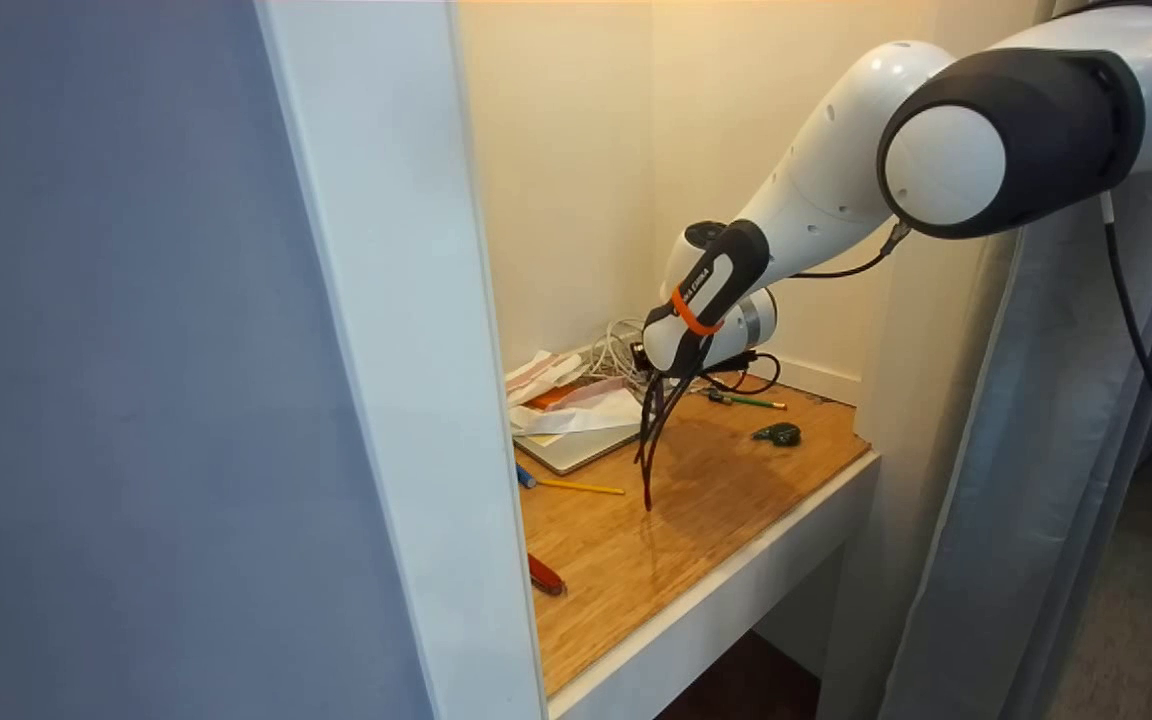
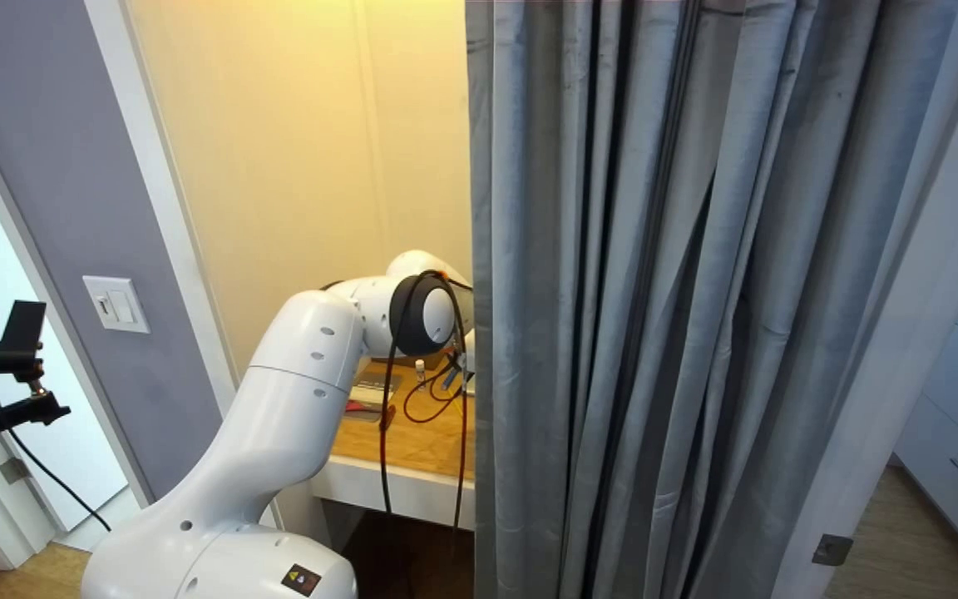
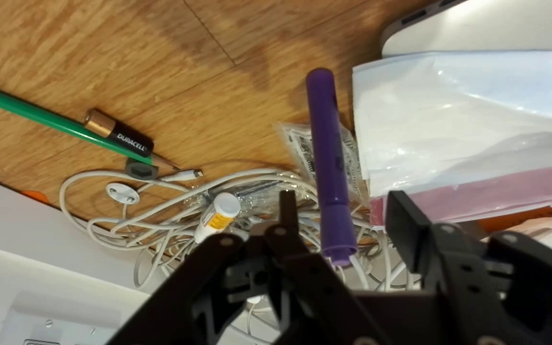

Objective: Move the purple and blue marker to the right and place them in an upright position

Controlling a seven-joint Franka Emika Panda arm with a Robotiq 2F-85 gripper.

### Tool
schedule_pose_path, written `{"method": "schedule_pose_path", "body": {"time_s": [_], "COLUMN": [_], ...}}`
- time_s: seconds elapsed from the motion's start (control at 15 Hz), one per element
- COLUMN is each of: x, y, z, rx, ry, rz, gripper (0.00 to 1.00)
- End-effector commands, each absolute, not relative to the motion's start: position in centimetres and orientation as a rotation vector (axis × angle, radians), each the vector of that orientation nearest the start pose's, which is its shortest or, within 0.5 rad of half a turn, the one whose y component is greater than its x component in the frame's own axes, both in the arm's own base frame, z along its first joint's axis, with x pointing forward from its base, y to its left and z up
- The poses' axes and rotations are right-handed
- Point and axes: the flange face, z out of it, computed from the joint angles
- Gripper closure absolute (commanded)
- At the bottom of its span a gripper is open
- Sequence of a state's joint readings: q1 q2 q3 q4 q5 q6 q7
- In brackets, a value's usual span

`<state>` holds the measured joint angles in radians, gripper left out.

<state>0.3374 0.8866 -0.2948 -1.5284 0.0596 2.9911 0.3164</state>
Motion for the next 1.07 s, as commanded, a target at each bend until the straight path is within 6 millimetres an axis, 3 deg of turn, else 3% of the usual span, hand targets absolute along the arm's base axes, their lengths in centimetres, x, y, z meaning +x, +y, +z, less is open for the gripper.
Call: {"method": "schedule_pose_path", "body": {"time_s": [0.0,0.13,0.2,0.4,0.6,1.0], "x": [74.9,74.4,74.0,72.7,71.2,68.1], "y": [8.0,8.0,8.0,8.5,10.0,15.7], "z": [21.8,21.8,21.8,22.1,22.8,24.7], "rx": [-3.035,-3.075,-3.100,-3.178,-3.209,-3.129], "ry": [0.254,0.243,0.240,0.199,0.079,-0.206], "rz": [-0.965,-0.907,-0.868,-0.676,-0.472,-0.226], "gripper": [0.47,0.23,0.21,0.02,0.00,0.00]}}
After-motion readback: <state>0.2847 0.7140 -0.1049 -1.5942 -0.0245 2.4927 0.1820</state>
